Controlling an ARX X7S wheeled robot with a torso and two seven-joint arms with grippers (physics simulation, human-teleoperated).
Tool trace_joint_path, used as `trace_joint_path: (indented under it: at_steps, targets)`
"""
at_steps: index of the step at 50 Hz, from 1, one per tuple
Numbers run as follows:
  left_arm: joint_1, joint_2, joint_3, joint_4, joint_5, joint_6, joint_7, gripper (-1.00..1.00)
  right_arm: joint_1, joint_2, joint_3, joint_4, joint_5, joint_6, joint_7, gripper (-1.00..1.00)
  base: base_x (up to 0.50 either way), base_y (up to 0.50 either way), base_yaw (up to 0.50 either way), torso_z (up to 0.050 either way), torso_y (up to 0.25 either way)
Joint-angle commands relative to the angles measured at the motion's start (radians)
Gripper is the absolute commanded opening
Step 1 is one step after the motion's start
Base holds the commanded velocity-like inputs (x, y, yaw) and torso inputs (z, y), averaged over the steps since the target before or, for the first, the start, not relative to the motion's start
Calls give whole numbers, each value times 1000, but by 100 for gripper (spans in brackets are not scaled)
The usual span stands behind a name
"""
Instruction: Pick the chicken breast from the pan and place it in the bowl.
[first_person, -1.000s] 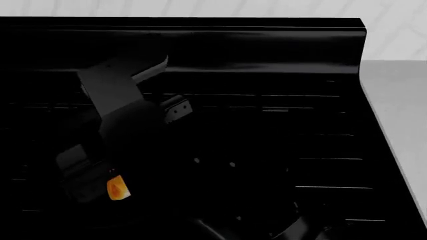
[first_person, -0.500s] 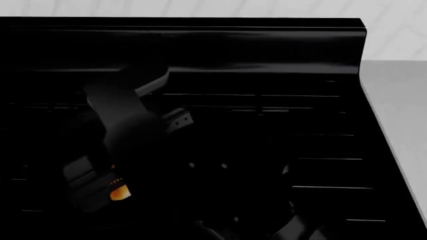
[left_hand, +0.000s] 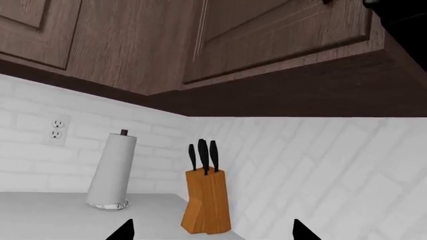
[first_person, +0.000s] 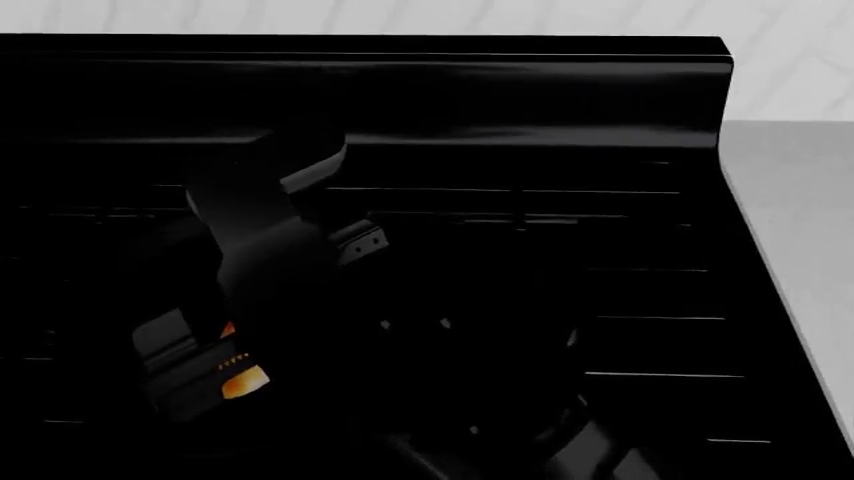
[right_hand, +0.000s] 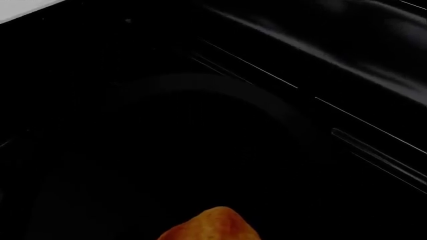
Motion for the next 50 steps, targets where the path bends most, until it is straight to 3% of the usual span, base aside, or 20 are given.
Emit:
trace_joint_path:
  at_steps: [1, 23, 27, 29, 41, 42, 50]
  targets:
    - [146, 104, -47, -45, -1, 46, 4, 100, 5, -13, -13, 44, -12, -9, -33, 100, 0, -9, -10, -16, 0]
    - [170, 120, -88, -58, -52, 77, -40, 100, -22, -6, -24, 107, 47, -6, -35, 100, 6, -10, -10, -19, 0]
    - [140, 96, -50, -66, -9, 37, -24, 100, -27, -1, -32, 111, 48, -6, -34, 100, 8, -11, -11, -21, 0]
    - [173, 128, -93, -66, -64, 89, -57, 100, -24, 1, -37, 116, 45, -9, -40, 100, 7, -9, -11, -21, 0]
    - [187, 139, -107, -78, -92, 108, -87, 100, -33, 7, -59, 145, 41, -23, -68, 100, 9, -12, -13, -22, 0]
    - [190, 141, -113, -80, -97, 110, -90, 100, -34, 6, -59, 147, 45, -21, -67, -100, 16, -13, -14, -23, 0]
    - [195, 138, -117, -77, -106, 110, -98, 100, -34, 9, -58, 122, 64, -16, -42, -100, 7, -14, -15, -24, 0]
